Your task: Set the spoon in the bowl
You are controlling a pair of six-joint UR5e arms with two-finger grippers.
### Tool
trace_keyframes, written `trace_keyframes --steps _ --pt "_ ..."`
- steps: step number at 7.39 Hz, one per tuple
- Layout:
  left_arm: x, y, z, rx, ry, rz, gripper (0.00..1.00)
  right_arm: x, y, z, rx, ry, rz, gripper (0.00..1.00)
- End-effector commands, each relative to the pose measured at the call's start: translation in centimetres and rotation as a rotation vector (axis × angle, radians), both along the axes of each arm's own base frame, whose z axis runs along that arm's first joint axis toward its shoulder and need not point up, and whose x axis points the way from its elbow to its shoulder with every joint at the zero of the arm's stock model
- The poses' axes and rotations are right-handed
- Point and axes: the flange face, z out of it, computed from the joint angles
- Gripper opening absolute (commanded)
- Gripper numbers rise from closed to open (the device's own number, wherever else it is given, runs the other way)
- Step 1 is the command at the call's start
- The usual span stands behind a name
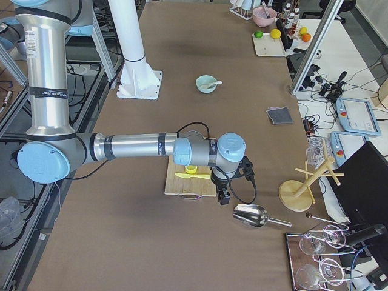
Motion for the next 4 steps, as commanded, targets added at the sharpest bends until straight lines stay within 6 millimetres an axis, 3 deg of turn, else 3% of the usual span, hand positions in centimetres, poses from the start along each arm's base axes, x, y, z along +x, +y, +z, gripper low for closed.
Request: trace_keyframes --steps 1,4 --pt "-0.45 0.17 -0.02 0.001 0.0 -0.011 0.98 0.04 0.51 -0.72 0.012 -0.001 0.002 1.0" --pt "-0.56 0.12 -0.79 0.018 0.004 -0.013 0.98 0.57 1.26 0.13 -0.004 0.008 0.012 1.0"
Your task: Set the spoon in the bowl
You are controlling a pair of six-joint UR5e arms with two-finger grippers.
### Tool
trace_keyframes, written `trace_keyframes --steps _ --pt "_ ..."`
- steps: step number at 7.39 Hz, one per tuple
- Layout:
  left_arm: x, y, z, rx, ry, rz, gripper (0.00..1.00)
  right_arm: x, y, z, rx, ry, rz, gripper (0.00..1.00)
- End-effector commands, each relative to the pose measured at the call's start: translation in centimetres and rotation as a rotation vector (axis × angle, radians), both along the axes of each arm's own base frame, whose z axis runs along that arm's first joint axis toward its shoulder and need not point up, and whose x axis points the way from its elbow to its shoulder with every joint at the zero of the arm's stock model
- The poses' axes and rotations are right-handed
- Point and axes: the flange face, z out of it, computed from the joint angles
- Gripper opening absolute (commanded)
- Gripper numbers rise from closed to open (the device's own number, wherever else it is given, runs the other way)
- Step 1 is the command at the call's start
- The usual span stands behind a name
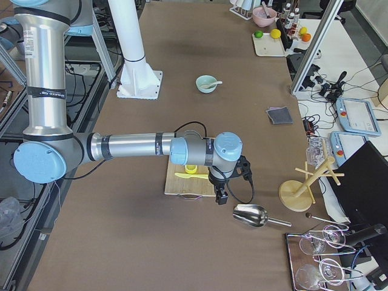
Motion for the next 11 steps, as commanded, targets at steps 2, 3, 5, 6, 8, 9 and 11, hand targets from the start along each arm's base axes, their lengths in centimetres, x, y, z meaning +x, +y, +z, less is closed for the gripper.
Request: trace_keyframes --steps 2,3,5,6,8,9,11 --pt "-0.2 0.0 -0.9 0.016 0.0 -0.005 0.98 0.2 0.5 0.8 -0.018 -0.001 0.003 1.0" --pt "-0.2 -0.4 -1.5 0.03 0.002 -0.005 0.98 0.1 0.6 1.0 -0.021 -0.004 0.003 1.0" --pt "-0.3 -0.6 -2.6 0.053 0.003 -0.008 0.98 0.1 0.9 1.3 -0.029 -0.005 0.003 1.0" --pt "-0.4 -0.1 -3.0 0.058 0.0 -0.009 0.98 0.2 1.6 1.3 -0.026 -0.005 0.001 1.0" --pt "-0.5 0.1 -4.1 0.076 0.004 -0.011 0.98 0.2 1.9 0.7 -0.018 -0.006 0.003 1.0" --pt "-0.4 0.1 -3.8 0.07 0.001 -0.009 0.98 0.2 2.0 0.9 -0.02 -0.004 0.003 1.0" --pt "-0.5 0.1 -4.1 0.081 0.002 -0.008 0.97 0.4 2.1 1.0 -0.018 0.0 0.005 1.0"
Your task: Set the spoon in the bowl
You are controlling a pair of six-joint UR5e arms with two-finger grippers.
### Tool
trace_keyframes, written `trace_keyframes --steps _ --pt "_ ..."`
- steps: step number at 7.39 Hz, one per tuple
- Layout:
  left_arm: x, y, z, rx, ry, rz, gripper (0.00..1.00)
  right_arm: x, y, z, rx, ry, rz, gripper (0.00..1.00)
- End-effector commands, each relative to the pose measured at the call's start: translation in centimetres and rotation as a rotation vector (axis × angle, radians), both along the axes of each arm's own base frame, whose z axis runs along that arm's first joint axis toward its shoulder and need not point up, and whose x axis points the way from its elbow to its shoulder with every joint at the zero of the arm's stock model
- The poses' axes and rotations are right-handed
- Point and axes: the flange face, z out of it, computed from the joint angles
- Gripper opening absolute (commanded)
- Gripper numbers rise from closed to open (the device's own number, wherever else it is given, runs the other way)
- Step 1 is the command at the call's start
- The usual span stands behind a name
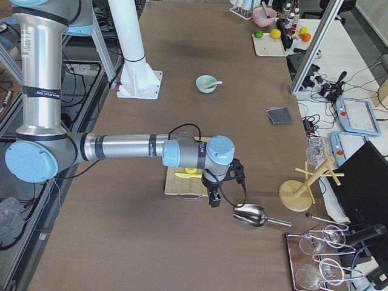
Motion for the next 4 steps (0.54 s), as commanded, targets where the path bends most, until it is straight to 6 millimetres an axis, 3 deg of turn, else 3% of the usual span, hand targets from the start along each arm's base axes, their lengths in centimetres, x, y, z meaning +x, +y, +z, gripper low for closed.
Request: trace_keyframes --steps 1,4 --pt "0.02 0.02 0.45 -0.007 -0.002 0.002 0.98 0.58 0.6 0.03 0.003 0.0 0.008 1.0" --pt "0.04 -0.03 0.96 -0.018 0.001 0.001 0.98 0.77 0.61 -0.14 0.006 -0.003 0.013 1.0"
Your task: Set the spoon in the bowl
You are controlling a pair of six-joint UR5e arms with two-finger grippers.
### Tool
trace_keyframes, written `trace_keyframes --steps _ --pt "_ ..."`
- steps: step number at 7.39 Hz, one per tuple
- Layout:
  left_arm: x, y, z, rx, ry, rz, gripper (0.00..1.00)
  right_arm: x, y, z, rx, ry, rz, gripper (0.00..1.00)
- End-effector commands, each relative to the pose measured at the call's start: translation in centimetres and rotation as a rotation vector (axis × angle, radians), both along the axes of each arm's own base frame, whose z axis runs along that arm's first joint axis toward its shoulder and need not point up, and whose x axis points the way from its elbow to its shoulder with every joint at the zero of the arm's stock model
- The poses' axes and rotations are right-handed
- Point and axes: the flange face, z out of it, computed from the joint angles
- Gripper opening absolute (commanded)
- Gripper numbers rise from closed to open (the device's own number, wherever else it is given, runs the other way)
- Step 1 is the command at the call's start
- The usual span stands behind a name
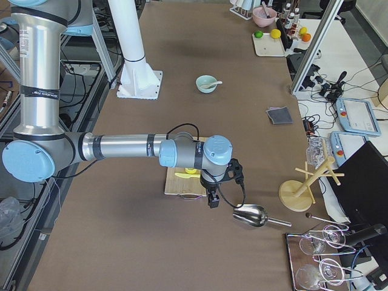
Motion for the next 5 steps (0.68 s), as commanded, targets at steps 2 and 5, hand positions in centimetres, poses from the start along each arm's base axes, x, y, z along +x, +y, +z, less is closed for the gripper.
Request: trace_keyframes --steps 2,5 --pt "0.01 0.07 0.13 -0.004 0.002 -0.001 0.98 0.08 -0.01 0.26 -0.009 0.004 0.006 1.0" --pt "-0.06 0.33 -0.2 0.001 0.002 -0.003 0.98 0.09 0.13 0.4 -0.01 0.006 0.005 1.0"
